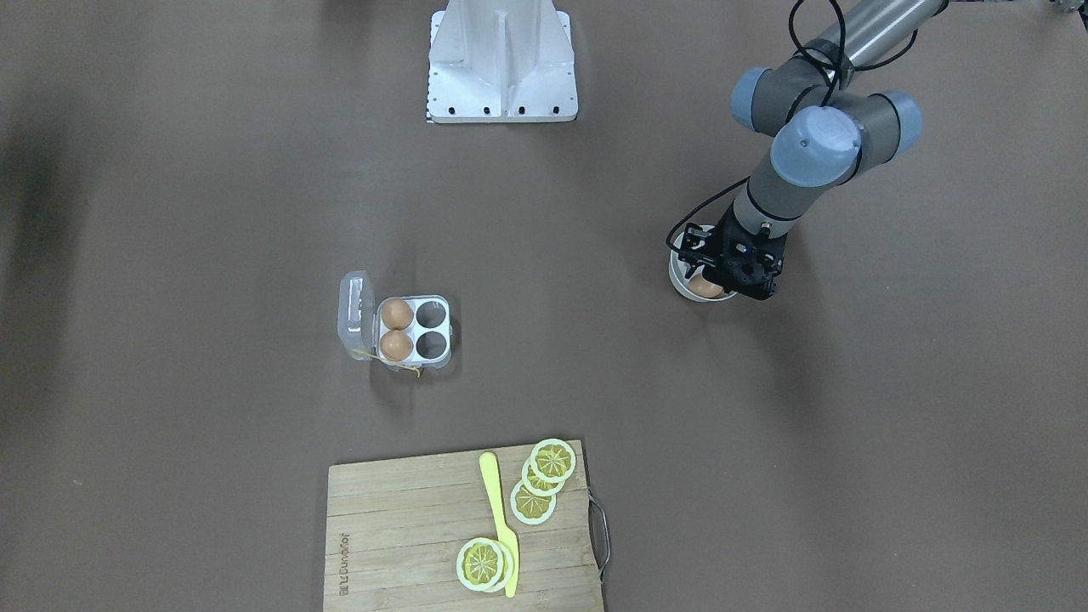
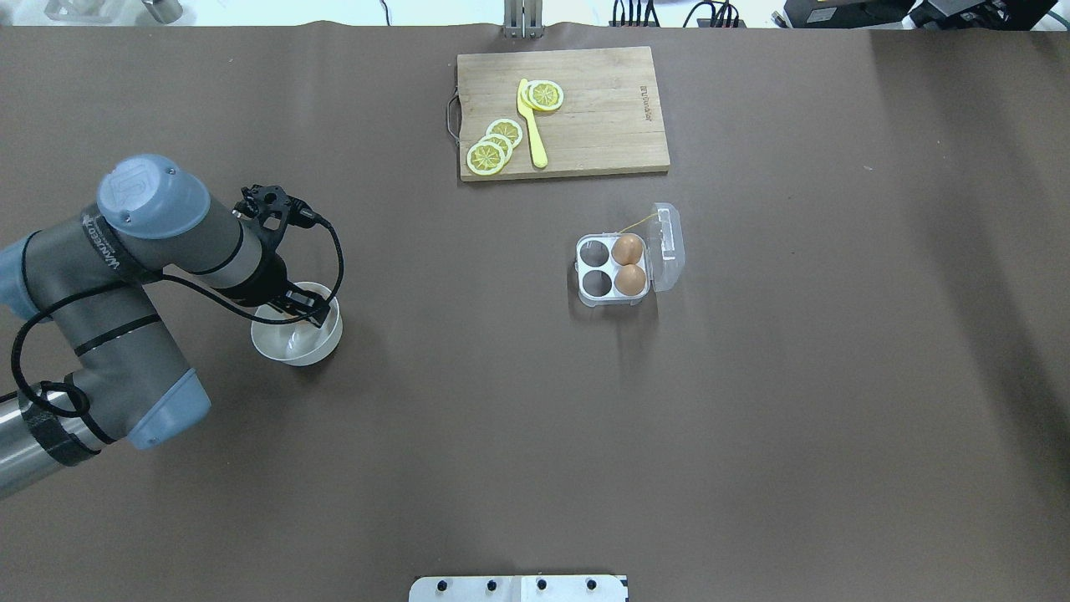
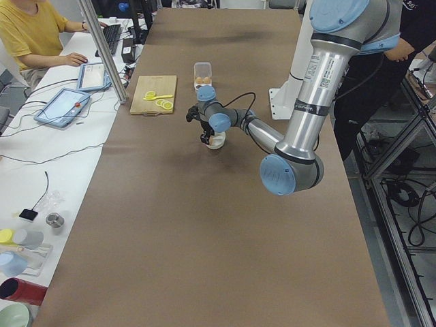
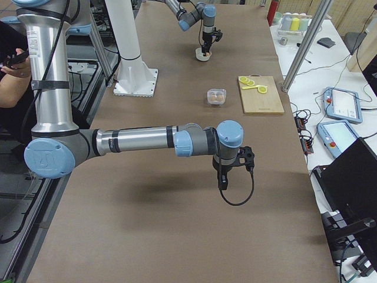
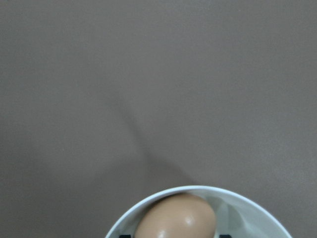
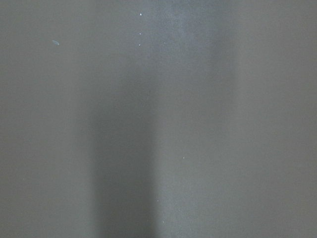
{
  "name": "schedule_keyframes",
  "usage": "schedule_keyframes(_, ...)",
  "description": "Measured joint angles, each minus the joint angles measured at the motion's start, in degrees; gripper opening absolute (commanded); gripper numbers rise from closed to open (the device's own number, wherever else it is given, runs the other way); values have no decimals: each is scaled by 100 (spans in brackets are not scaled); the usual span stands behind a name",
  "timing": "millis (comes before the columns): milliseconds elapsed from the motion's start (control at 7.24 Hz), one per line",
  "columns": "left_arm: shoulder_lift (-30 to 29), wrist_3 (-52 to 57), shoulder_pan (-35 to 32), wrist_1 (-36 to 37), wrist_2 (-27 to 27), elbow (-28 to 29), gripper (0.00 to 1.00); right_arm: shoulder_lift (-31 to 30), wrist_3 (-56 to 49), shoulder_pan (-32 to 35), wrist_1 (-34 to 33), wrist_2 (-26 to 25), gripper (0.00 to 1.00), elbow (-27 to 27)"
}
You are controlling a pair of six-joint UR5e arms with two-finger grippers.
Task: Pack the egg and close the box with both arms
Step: 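Lower the left gripper into the bowl around the brown egg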
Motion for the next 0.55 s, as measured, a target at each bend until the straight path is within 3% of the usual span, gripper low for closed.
schedule_keyframes(138,-10,3,1,0,0,-4,56,0,0,0,0,0,100,-2)
schedule_keyframes(552,-13,80,-20,-6,-39,-57,56,0,0,0,0,0,100,0)
